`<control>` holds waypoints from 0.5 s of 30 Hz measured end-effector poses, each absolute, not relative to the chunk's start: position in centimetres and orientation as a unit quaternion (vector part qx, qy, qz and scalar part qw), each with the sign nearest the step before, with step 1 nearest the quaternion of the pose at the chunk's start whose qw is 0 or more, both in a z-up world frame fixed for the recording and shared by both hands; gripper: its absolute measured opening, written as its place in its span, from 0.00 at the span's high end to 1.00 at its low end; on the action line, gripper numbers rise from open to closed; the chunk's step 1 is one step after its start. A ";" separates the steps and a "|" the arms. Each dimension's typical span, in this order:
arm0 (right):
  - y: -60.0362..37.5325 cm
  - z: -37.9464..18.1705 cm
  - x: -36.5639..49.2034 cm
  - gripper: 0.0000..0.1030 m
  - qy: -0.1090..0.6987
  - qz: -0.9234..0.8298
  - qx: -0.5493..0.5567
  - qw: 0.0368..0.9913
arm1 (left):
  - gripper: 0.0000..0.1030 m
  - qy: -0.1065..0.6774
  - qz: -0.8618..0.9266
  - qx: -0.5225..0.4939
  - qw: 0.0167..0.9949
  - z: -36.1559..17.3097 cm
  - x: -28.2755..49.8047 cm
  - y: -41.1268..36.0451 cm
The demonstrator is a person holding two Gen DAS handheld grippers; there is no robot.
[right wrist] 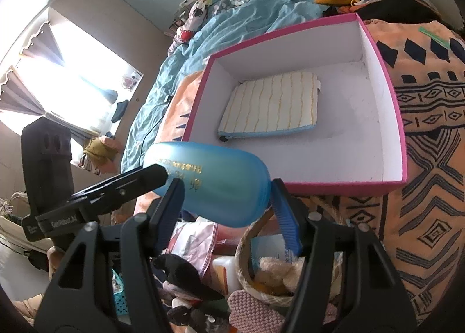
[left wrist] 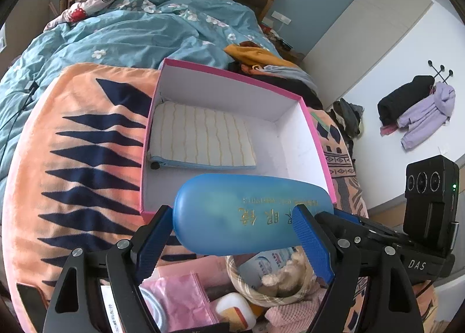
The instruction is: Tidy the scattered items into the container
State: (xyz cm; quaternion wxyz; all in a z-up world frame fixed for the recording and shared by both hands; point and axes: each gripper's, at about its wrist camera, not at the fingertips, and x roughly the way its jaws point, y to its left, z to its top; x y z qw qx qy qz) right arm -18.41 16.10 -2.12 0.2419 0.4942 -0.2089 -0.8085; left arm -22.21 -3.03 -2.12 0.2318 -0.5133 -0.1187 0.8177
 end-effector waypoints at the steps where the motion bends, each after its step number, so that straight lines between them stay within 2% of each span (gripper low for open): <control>1: 16.2 -2.1 -18.6 0.38 -0.211 -0.809 0.494 0.241 | 0.18 -0.120 0.817 -0.514 0.233 -2.2 -22.4 -3.0; 15: 16.4 -2.4 -20.8 0.39 -0.217 -0.807 0.497 0.235 | 0.18 -0.121 0.814 -0.519 0.230 -2.4 -24.6 -2.6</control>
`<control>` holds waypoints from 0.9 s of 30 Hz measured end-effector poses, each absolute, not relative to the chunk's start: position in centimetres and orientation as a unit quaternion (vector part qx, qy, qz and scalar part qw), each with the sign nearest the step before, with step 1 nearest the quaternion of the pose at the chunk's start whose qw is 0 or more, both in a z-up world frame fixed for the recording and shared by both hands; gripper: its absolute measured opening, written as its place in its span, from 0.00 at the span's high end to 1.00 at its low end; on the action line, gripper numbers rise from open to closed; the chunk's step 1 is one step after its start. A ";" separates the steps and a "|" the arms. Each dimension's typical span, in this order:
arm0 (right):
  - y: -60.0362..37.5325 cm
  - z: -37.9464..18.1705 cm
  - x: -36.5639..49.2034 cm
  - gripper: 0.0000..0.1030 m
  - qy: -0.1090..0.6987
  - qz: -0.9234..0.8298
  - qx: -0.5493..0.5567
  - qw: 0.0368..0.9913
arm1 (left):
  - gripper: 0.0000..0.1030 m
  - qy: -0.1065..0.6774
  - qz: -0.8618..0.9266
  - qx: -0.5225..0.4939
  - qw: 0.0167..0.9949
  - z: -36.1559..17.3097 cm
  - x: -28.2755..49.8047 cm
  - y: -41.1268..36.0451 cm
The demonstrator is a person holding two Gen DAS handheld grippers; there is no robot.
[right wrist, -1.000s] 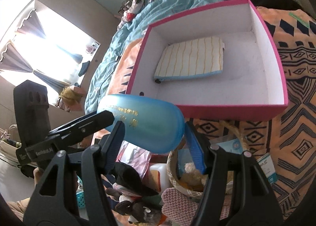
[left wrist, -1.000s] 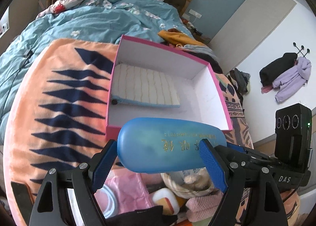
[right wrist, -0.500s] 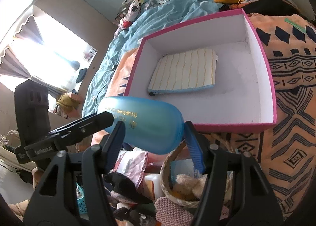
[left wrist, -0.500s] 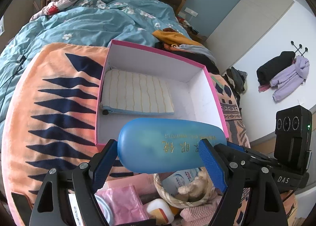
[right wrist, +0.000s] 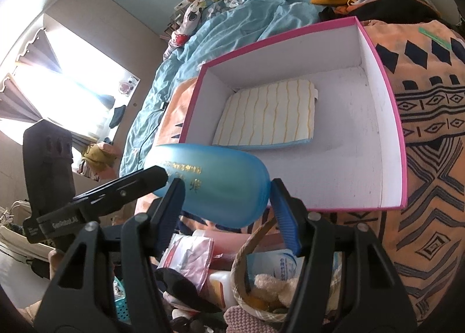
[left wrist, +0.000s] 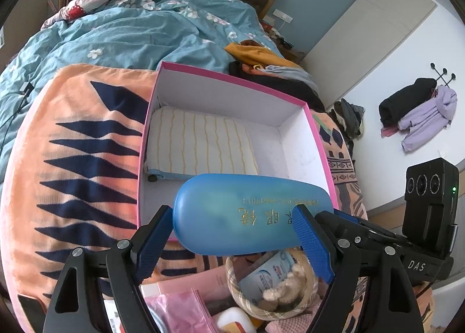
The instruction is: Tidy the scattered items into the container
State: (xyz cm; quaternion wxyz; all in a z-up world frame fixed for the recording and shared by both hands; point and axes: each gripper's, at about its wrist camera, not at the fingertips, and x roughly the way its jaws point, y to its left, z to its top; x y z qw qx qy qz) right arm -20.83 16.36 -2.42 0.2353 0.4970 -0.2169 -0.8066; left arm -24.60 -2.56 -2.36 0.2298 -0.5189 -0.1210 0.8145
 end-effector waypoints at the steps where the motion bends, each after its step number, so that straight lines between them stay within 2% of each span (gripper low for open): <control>1: 16.3 -2.4 -21.0 0.39 -0.217 -0.807 0.497 0.235 | 0.18 -0.122 0.814 -0.519 0.229 -2.4 -24.8 -2.6; 27: 16.6 -7.0 -25.4 0.40 -0.232 -0.779 0.537 0.226 | 0.18 -0.130 0.792 -0.559 0.208 -6.9 -28.2 -2.3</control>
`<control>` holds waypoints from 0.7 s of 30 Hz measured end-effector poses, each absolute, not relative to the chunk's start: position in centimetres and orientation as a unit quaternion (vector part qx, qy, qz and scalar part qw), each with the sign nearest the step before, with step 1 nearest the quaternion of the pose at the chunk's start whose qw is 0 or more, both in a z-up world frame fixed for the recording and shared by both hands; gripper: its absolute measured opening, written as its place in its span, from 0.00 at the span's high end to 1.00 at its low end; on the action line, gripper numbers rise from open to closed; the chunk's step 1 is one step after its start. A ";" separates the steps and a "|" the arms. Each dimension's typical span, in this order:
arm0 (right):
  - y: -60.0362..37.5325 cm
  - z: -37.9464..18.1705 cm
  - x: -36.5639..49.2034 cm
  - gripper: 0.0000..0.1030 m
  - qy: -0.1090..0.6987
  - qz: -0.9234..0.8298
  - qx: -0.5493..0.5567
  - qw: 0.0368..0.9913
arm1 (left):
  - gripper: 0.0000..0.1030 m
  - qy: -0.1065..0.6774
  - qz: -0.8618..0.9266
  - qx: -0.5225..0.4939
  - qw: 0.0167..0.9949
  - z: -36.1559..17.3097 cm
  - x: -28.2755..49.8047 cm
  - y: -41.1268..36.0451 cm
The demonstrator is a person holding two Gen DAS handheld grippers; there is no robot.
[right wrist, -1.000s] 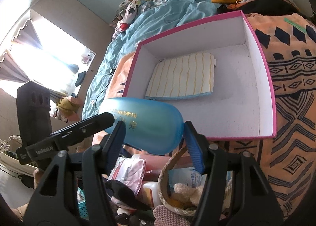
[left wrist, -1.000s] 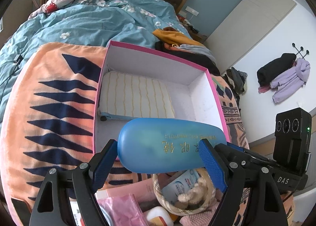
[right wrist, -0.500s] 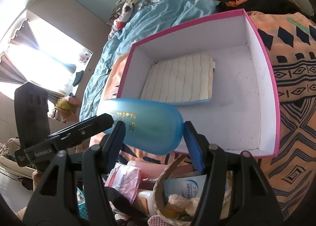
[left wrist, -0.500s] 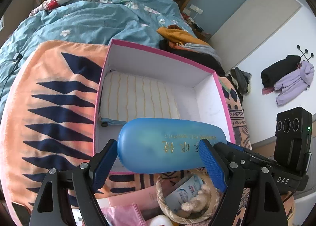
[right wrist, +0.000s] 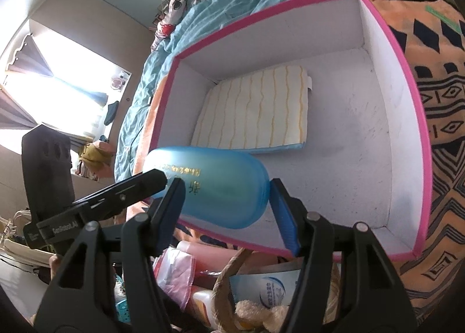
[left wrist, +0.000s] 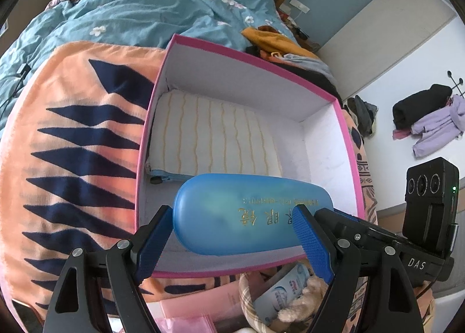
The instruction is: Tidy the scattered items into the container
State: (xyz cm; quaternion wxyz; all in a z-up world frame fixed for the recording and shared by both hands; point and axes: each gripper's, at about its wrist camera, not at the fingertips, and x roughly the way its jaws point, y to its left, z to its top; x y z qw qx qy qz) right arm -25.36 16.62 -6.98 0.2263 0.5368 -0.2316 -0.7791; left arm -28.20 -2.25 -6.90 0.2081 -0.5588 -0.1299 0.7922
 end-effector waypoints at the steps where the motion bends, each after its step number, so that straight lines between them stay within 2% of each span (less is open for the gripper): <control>1: 16.6 -7.2 -25.5 0.40 -0.232 -0.778 0.539 0.226 | 0.18 -0.130 0.791 -0.560 0.207 -7.1 -28.3 -2.3; 21: 18.1 -9.3 -27.3 0.39 -0.254 -0.756 0.560 0.222 | 0.18 -0.101 0.792 -0.568 0.198 -8.3 -28.9 -0.5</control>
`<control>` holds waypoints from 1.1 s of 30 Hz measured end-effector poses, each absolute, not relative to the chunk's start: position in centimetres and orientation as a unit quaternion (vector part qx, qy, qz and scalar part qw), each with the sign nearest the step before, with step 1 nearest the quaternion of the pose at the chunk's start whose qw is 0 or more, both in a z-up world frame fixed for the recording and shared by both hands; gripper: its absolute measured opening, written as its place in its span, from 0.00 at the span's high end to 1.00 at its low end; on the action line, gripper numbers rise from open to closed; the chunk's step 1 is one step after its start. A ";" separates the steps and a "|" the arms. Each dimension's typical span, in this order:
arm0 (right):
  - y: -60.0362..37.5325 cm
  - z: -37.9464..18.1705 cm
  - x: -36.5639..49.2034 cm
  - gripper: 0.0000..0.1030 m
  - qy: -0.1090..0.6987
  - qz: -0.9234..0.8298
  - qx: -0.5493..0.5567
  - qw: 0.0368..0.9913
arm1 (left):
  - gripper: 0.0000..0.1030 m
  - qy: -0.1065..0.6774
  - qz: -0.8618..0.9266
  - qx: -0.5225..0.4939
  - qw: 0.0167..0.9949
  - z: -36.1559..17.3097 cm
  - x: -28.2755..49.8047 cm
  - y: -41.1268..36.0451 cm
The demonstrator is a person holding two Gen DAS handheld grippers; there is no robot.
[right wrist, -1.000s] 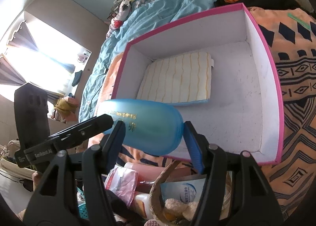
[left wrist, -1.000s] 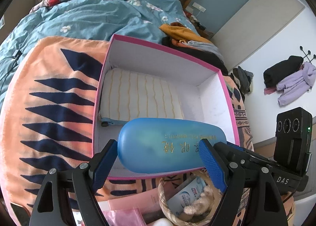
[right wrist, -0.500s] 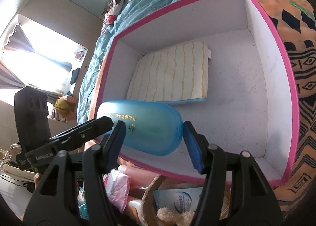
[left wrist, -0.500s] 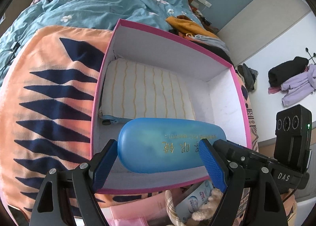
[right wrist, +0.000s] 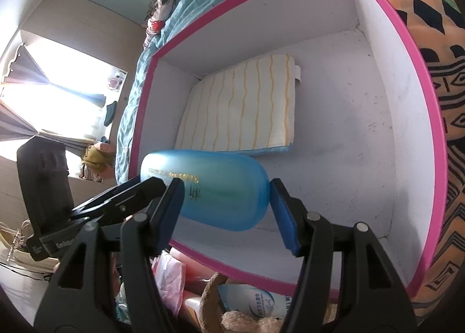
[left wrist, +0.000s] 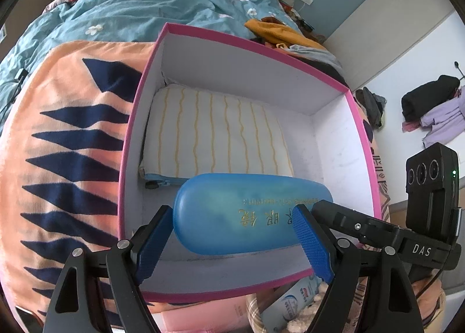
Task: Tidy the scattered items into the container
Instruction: 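Lower the blue case into the box beside the towel and open the right gripper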
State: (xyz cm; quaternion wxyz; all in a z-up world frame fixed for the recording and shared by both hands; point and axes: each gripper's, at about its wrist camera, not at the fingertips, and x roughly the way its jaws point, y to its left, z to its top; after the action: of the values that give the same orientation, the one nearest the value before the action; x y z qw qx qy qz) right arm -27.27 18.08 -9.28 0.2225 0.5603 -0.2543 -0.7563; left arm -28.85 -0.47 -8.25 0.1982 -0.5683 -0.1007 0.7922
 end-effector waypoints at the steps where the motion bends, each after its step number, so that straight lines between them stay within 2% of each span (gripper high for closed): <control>1: 18.2 -9.3 -27.4 0.39 -0.254 -0.756 0.561 0.223 | 0.18 -0.101 0.792 -0.568 0.198 -8.3 -28.9 -0.4; 7: 18.4 -9.3 -28.3 0.39 -0.239 -0.752 0.571 0.225 | 0.18 -0.085 0.795 -0.570 0.190 -8.4 -29.3 0.5; 13: 18.0 -10.3 -29.1 0.39 -0.224 -0.742 0.590 0.224 | 0.18 -0.024 0.804 -0.568 0.174 -8.9 -28.8 2.1; 15: 17.5 -10.7 -29.3 0.41 -0.218 -0.738 0.597 0.227 | 0.23 0.000 0.804 -0.570 0.170 -9.2 -28.7 2.8; 20: 15.5 -11.4 -30.0 0.43 -0.180 -0.737 0.613 0.221 | 0.24 0.057 0.805 -0.570 0.150 -10.0 -28.3 4.2; 33: 14.9 -13.1 -30.3 0.43 -0.131 -0.724 0.649 0.196 | 0.25 0.013 0.816 -0.550 0.174 -9.1 -28.2 2.5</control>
State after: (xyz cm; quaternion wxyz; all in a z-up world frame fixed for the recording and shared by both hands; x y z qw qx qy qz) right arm -30.26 14.95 -13.07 0.1963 0.6487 -0.1308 -0.7235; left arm -28.21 2.54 -9.13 0.1738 -0.5505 0.0130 0.8165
